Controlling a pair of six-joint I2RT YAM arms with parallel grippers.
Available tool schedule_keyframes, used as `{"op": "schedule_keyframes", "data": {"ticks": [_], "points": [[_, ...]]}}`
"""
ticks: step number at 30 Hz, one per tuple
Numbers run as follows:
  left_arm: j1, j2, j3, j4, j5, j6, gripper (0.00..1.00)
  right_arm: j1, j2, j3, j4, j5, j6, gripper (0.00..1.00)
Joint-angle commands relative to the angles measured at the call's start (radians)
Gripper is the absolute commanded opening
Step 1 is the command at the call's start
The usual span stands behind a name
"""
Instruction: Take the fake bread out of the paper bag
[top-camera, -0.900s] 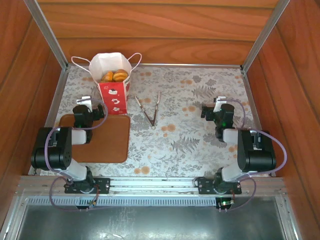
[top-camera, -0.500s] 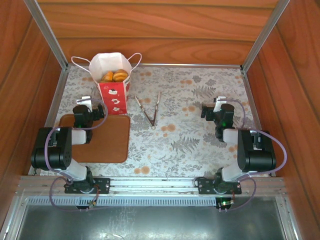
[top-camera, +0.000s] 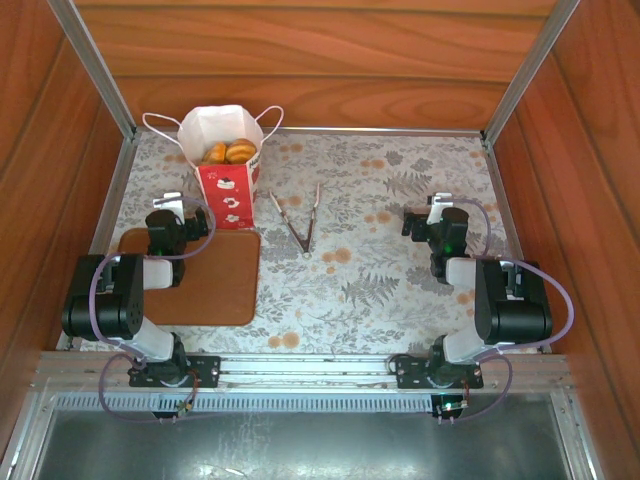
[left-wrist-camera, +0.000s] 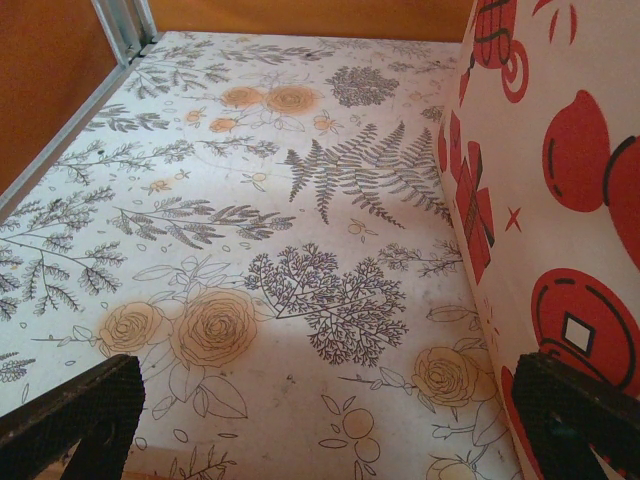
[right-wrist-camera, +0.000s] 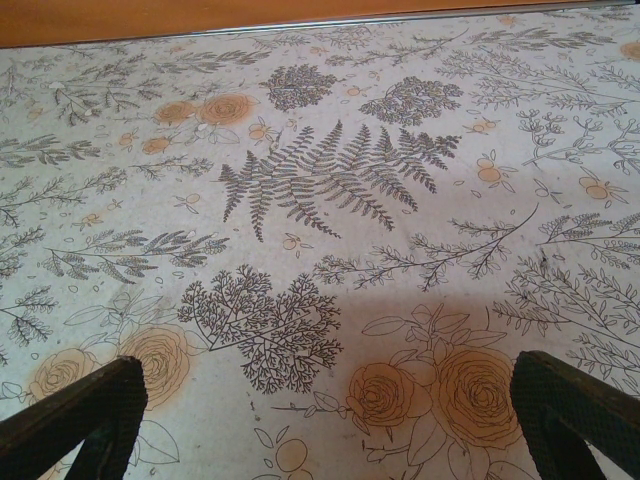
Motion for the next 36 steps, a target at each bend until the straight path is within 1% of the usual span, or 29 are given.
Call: {"op": "schedule_keyframes", "data": {"ticks": [1,4,7,8,10,12,14,16,17,18,19,20,21,22,23,25,27,29,31,33,36], "points": [[-0.007,0.008,-0.004,0.025,0.009,0.012,1.0,-0.007,0.005,0.014,0.01,-0.022,-0.015,1.0],[-0.009,-0.017,-0.017,0.026,0.045,0.029,1.0,-0.002,-0.009,0.003,0.021,-0.059,-0.044,1.0],[-0.009,-0.066,-0.032,0.025,0.003,0.012,1.0,0.003,-0.066,-0.005,0.003,-0.059,-0.045,1.0],[-0.006,-0.096,-0.042,0.02,-0.015,0.001,1.0,0.002,-0.103,0.013,-0.065,-0.055,-0.031,1.0],[-0.001,-0.15,-0.067,0.007,-0.042,-0.021,1.0,0.003,-0.174,0.086,-0.295,-0.049,0.013,1.0],[0.006,-0.208,-0.083,-0.025,-0.067,-0.06,1.0,0.003,-0.23,0.139,-0.45,-0.048,0.071,1.0],[0.009,-0.275,-0.091,-0.083,-0.088,-0.094,1.0,0.002,-0.276,0.196,-0.575,-0.025,0.18,1.0],[0.009,-0.339,-0.093,-0.14,-0.129,-0.14,1.0,0.0,-0.31,0.267,-0.726,-0.042,0.322,1.0],[0.009,-0.376,-0.092,-0.18,-0.147,-0.157,1.0,0.0,-0.322,0.31,-0.828,-0.077,0.362,1.0],[0.009,-0.417,-0.088,-0.222,-0.155,-0.169,1.0,-0.002,-0.327,0.334,-0.871,-0.145,0.365,1.0],[0.009,-0.459,-0.086,-0.265,-0.155,-0.19,1.0,-0.001,-0.329,0.342,-0.878,-0.246,0.369,1.0],[0.011,-0.509,-0.083,-0.322,-0.155,-0.225,1.0,-0.001,-0.329,0.343,-0.863,-0.391,0.369,0.98],[0.011,-0.573,-0.085,-0.39,-0.166,-0.287,1.0,0.003,-0.325,0.334,-0.827,-0.512,0.398,0.92],[0.011,-0.631,-0.09,-0.435,-0.17,-0.343,1.0,0.016,-0.318,0.319,-0.78,-0.565,0.463,0.89],[0.015,-0.695,-0.1,-0.478,-0.143,-0.382,1.0,0.038,-0.306,0.302,-0.734,-0.597,0.534,0.84],[0.022,-0.795,-0.119,-0.519,-0.033,-0.428,1.0,0.118,-0.276,0.287,-0.691,-0.597,0.608,0.79],[0.023,-0.852,-0.135,-0.541,0.082,-0.511,1.0,0.241,-0.235,0.305,-0.716,-0.543,0.607,0.73],[0.023,-0.882,-0.13,-0.593,0.174,-0.552,1.0,0.361,-0.194,0.339,-0.766,-0.458,0.596,0.69],[0.022,-0.905,-0.141,-0.621,0.226,-0.622,0.99,0.472,-0.144,0.376,-0.79,-0.391,0.594,0.66],[0.021,-0.926,-0.153,-0.638,0.259,-0.657,0.98,0.591,-0.083,0.424,-0.818,-0.306,0.591,0.63],[0.022,-0.957,-0.142,-0.702,0.238,-0.686,0.98,0.738,0.019,0.52,-0.876,-0.183,0.59,0.61]]}}
